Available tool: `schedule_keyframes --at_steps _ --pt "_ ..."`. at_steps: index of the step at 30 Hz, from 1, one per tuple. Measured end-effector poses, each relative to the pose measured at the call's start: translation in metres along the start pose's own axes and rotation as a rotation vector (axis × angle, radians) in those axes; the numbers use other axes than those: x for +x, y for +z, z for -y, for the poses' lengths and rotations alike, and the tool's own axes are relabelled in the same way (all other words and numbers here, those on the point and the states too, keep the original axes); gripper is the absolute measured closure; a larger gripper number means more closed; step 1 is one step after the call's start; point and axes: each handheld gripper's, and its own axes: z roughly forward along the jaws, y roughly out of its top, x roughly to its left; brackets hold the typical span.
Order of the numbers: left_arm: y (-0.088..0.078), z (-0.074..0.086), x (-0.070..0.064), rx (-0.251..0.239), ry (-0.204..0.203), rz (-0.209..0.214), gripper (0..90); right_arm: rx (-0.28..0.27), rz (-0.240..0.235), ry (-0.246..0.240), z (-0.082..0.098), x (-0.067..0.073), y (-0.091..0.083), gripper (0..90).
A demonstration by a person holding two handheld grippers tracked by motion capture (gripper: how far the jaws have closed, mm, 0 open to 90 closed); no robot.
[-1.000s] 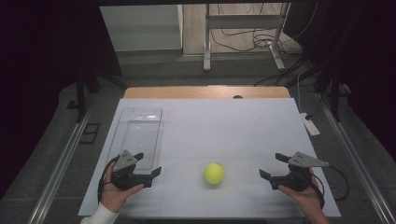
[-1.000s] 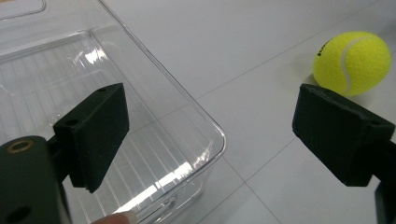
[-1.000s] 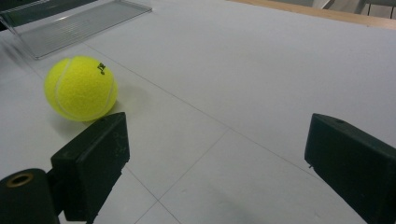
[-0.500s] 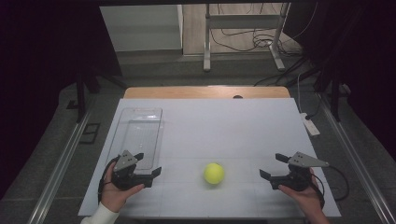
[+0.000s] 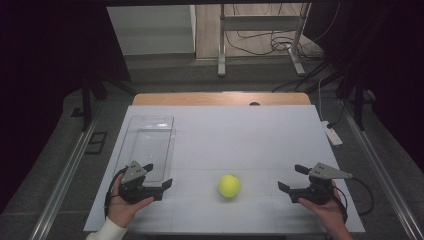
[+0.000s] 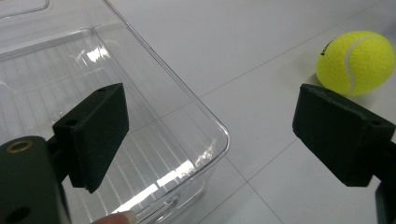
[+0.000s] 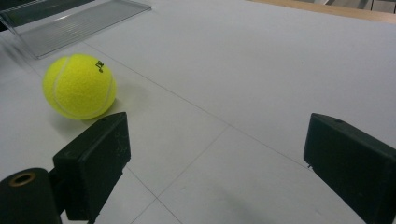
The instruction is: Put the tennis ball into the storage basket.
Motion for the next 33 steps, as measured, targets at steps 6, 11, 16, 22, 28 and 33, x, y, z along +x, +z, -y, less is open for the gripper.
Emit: schedule_keyframes --at_steps 6,11,16,22,28,33 --pt "-0.001 -0.003 0.001 -0.004 -0.005 -0.009 12.0 -0.001 0.003 0.004 0.000 -0.001 0.000 7.6" --pt "-0.002 -0.007 -0.002 -0.009 0.002 0.000 12.0 -0.004 0.001 0.006 0.000 -0.001 0.000 7.6" --pt "-0.001 -0.012 -0.005 -0.014 0.008 0.006 12.0 -0.004 0.003 0.010 0.000 -0.001 0.001 7.6" --pt "0.000 -0.018 -0.009 -0.014 0.017 0.017 12.0 0.000 0.002 0.006 0.000 -0.002 0.002 7.6" --pt "-0.001 -0.023 -0.009 -0.016 0.008 0.033 12.0 0.000 0.005 0.009 0.000 -0.002 0.002 7.6" --pt "-0.001 -0.029 -0.010 -0.004 0.008 0.042 12.1 -0.003 0.008 0.010 0.000 -0.001 0.002 7.8"
